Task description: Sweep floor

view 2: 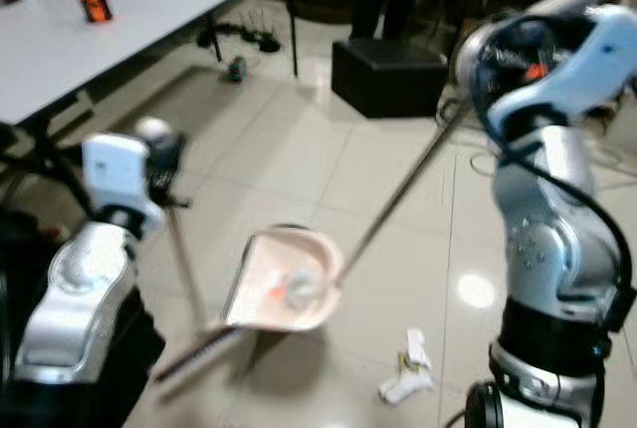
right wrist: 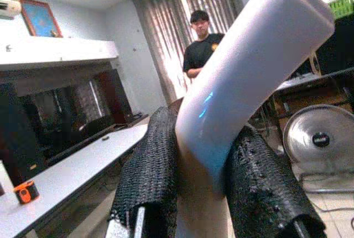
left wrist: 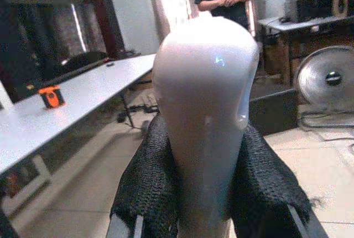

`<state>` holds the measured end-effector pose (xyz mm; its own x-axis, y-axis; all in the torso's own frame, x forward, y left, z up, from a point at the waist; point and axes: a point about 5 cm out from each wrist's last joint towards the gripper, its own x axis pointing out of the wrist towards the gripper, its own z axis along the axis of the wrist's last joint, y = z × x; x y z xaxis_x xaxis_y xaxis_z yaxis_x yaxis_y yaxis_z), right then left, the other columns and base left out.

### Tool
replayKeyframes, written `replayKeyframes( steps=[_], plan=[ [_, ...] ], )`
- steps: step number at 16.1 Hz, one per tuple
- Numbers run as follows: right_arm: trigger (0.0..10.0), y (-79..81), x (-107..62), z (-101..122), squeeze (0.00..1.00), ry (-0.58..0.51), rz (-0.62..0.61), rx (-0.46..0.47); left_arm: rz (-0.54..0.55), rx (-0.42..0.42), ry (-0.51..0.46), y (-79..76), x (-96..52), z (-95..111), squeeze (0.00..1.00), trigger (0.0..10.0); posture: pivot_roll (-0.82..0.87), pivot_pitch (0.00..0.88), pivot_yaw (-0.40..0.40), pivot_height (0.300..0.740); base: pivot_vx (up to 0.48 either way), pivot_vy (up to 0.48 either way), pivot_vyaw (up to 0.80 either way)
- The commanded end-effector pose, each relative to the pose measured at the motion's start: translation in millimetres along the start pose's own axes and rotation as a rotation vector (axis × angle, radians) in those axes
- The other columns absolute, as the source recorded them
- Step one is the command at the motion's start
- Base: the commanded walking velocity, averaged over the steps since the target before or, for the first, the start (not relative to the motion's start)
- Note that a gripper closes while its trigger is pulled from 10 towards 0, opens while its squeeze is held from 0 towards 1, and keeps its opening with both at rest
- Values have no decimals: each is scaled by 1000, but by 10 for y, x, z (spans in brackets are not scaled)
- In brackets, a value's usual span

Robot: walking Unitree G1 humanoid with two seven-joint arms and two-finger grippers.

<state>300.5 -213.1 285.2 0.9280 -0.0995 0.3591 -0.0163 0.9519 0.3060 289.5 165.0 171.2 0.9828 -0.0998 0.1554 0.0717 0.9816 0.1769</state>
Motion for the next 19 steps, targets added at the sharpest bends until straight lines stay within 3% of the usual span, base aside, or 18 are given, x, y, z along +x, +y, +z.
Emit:
replayKeyframes(
  steps=[1,12,15,19],
  plan=[
    [10000,-19,10,112,0,-53,-6,-6,-12,-2,-37,-40,6,85,0,10000,-15,0,31,740,450,0,0],
    [10000,-19,8,67,0,-48,-12,8,-1,-15,-31,-20,-14,93,0,10000,-8,3,30,740,452,0,0],
    [10000,-12,14,53,0,-57,-17,8,3,-37,32,-4,-53,-13,0,10000,-6,3,32,740,0,0,0],
    [10000,18,27,23,0,-75,-9,-63,4,-28,38,-10,-72,-49,0,10000,-5,2,32,740,0,0,0]
  ],
)
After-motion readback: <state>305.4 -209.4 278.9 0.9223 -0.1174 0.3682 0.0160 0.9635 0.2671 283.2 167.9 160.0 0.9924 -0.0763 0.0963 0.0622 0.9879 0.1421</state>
